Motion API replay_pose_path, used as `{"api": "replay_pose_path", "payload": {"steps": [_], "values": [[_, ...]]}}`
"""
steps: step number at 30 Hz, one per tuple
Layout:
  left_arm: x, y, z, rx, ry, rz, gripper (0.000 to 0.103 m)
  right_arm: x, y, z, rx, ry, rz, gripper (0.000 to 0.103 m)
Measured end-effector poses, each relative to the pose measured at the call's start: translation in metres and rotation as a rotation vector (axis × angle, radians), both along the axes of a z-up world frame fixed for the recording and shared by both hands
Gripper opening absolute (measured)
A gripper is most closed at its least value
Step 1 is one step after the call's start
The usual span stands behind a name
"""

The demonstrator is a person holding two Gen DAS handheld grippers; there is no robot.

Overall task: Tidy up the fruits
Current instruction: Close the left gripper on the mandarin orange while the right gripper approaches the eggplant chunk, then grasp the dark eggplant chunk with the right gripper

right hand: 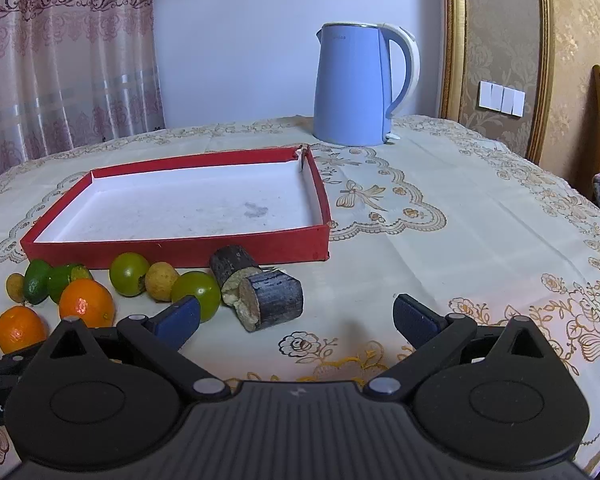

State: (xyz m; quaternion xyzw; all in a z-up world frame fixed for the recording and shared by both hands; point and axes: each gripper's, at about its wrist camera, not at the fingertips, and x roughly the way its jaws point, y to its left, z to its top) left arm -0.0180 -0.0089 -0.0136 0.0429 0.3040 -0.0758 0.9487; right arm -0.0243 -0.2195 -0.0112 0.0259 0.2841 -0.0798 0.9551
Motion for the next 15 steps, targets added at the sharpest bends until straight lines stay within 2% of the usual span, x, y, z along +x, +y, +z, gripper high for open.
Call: {"api": "replay_pose_path", "payload": {"steps": [4, 6, 8, 13, 15], "values": [[0.0012, -0.0009, -0.0019, -0.005, 0.009, -0.017, 0.077, -0.0005, -0.0003, 0.0002, -0.003, -0.002, -0.003, 0.103], [0.0042, 0.0011, -0.0026, -0.019, 0.022, -0.015, 0.069, -0.0014, -0.0022, 0.0007, 0.001, -0.003, -0.001, 0.103], [0.0066, 0.0041, -0.0026, -0.047, 0.034, -0.026, 0.056, -0.0031, -0.0039, 0.0013, 0.004, -0.006, 0.001, 0.103], [0.0063, 0.0049, -0.0035, -0.024, 0.014, -0.019, 0.043, -0.0058, -0.0073, -0.0005, -0.005, -0.005, 0.007, 0.103], [0.0063, 0.0065, -0.0033, -0.032, 0.013, -0.020, 0.043, -0.0074, -0.0093, -0.0016, 0.001, -0.003, 0.013, 0.103]]}}
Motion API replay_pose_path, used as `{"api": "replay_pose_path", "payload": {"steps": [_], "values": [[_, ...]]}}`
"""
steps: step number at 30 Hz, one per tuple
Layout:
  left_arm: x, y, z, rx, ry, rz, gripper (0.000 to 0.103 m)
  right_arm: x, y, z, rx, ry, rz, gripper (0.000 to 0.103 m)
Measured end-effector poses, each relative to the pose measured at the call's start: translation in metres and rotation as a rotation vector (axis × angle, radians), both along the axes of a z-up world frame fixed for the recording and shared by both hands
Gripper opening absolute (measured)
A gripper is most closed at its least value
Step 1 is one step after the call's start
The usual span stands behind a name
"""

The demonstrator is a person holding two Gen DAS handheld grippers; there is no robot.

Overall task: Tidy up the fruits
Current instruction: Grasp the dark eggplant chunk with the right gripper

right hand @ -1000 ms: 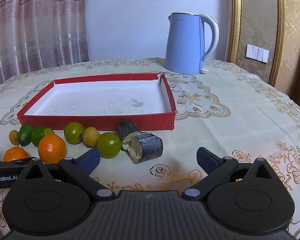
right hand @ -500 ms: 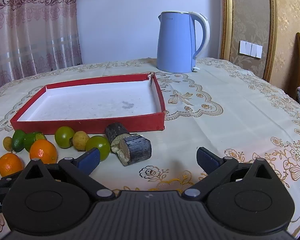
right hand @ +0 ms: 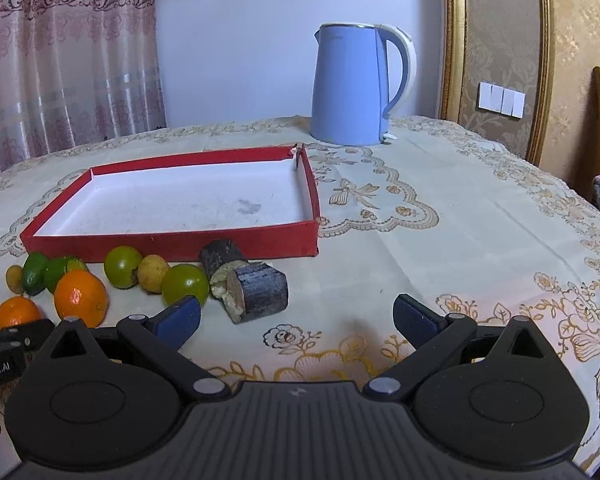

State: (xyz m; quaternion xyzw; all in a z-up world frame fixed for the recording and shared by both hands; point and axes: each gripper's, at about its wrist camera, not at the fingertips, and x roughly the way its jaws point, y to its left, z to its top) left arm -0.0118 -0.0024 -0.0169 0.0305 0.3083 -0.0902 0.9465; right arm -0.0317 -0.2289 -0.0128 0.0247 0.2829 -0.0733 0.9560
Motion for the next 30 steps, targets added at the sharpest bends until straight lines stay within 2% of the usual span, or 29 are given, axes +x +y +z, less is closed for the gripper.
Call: {"api": "replay_pose_path", "payload": {"steps": [9, 14, 19, 21, 23, 25, 30], "values": [[-0.001, 0.003, 0.001, -0.026, -0.003, 0.007, 0.042, -0.015, -0.010, 0.002, 0.018, -0.049, 0.067, 0.103], [-0.002, 0.003, 0.002, -0.026, -0.003, 0.000, 0.042, -0.015, -0.006, 0.001, -0.037, -0.055, 0.086, 0.103], [-0.003, 0.004, 0.002, -0.031, -0.002, -0.005, 0.042, 0.003, -0.004, 0.001, -0.068, -0.053, 0.124, 0.102], [-0.002, 0.006, 0.003, -0.045, 0.004, -0.001, 0.042, 0.008, -0.004, -0.001, -0.082, -0.055, 0.153, 0.096], [-0.002, 0.007, 0.002, -0.049, 0.007, 0.000, 0.042, 0.015, -0.005, -0.004, -0.081, -0.033, 0.170, 0.080], [-0.001, 0.006, 0.002, -0.045, 0.006, -0.001, 0.042, 0.021, -0.007, -0.008, -0.072, 0.001, 0.177, 0.070], [0.001, 0.006, 0.002, -0.047, 0.010, -0.005, 0.042, 0.027, -0.008, -0.018, -0.053, 0.034, 0.223, 0.061]]}}
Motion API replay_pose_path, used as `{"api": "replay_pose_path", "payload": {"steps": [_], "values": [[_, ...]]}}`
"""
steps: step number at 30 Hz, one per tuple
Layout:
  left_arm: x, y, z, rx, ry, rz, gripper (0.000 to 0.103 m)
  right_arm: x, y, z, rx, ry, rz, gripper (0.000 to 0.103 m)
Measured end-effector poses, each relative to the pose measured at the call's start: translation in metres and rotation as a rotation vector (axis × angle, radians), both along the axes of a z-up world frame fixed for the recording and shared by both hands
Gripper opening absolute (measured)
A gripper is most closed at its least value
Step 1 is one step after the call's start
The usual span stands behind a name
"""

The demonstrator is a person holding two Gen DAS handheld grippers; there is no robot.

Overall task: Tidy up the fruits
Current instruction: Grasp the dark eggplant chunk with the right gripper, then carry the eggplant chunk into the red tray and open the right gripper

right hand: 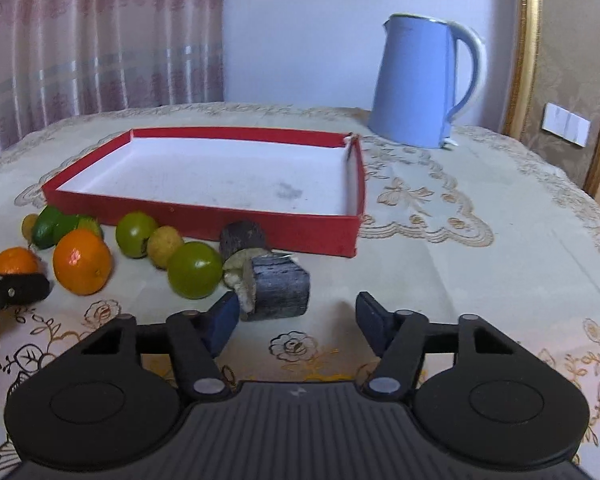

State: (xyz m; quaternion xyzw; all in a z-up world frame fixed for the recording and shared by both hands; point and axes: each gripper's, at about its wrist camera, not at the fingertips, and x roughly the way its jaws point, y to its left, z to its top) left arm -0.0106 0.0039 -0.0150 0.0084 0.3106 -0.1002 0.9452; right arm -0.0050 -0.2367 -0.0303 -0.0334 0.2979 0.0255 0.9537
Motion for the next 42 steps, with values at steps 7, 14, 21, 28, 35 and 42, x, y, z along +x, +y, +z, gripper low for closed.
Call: {"api": "replay_pose_path", "payload": {"steps": [7, 14, 21, 28, 35, 42], "values": [[0.001, -0.001, 0.000, 0.002, 0.000, -0.001, 0.042, 0.004, 0.007, 0.000, -0.013, -0.007, 0.065, 0.038], [0.001, -0.001, 0.000, 0.004, -0.003, -0.009, 0.042, 0.003, 0.005, 0.001, -0.003, -0.018, 0.057, 0.034], [0.002, -0.003, -0.001, 0.013, -0.006, -0.013, 0.042, -0.001, -0.002, 0.011, -0.002, -0.042, 0.029, 0.033], [0.002, -0.003, -0.001, 0.014, -0.008, -0.015, 0.042, 0.012, 0.006, 0.045, -0.038, -0.133, 0.061, 0.033], [0.002, -0.004, -0.001, 0.025, -0.015, -0.017, 0.042, 0.080, 0.023, 0.052, -0.059, -0.117, 0.084, 0.033], [0.003, -0.003, -0.002, 0.021, -0.015, -0.022, 0.042, 0.134, 0.028, 0.027, -0.034, -0.005, 0.067, 0.033]]}}
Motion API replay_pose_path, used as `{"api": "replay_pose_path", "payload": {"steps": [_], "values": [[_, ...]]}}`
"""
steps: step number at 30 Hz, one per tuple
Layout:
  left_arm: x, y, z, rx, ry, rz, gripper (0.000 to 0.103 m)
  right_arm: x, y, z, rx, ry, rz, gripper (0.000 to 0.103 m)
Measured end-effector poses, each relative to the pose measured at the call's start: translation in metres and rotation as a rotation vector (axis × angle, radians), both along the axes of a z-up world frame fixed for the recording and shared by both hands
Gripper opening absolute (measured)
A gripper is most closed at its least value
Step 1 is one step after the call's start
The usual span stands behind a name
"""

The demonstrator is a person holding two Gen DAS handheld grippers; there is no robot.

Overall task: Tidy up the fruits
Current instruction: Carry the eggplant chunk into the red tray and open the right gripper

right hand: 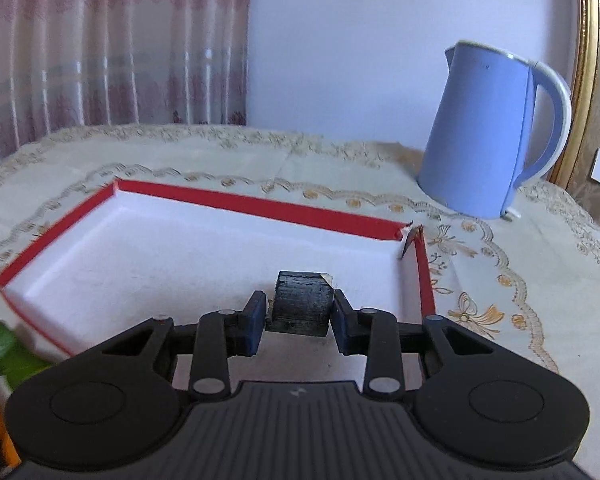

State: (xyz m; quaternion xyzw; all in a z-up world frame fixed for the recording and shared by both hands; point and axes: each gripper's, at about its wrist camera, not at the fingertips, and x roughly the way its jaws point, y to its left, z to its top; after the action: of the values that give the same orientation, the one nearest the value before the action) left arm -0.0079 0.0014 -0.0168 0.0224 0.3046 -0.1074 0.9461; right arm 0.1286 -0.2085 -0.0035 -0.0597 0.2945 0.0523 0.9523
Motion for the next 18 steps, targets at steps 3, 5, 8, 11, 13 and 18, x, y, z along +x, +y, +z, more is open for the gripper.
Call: {"api": "replay_pose_path", "payload": {"steps": [3, 5, 8, 11, 13, 18], "values": [[0.000, 0.001, -0.001, -0.007, -0.006, -0.002, 0.042, 0.009, -0.002, -0.009, 0.023, 0.052, -0.002, 0.033], [0.001, 0.001, -0.001, -0.006, -0.007, -0.002, 0.042, 0.011, -0.003, -0.012, 0.038, 0.066, -0.012, 0.034], [0.000, -0.001, -0.001, 0.003, -0.015, -0.002, 0.042, 0.009, -0.005, -0.012, 0.055, 0.068, -0.014, 0.034], [-0.001, -0.002, -0.001, 0.007, -0.015, 0.000, 0.042, 0.003, -0.008, -0.005, 0.076, 0.046, -0.020, 0.035], [-0.001, -0.001, -0.001, 0.002, -0.012, 0.001, 0.042, -0.008, -0.013, 0.001, 0.100, 0.021, -0.029, 0.037], [-0.002, 0.000, -0.001, -0.004, -0.013, 0.002, 0.042, -0.056, -0.031, 0.009, 0.153, -0.097, -0.080, 0.062]]}}
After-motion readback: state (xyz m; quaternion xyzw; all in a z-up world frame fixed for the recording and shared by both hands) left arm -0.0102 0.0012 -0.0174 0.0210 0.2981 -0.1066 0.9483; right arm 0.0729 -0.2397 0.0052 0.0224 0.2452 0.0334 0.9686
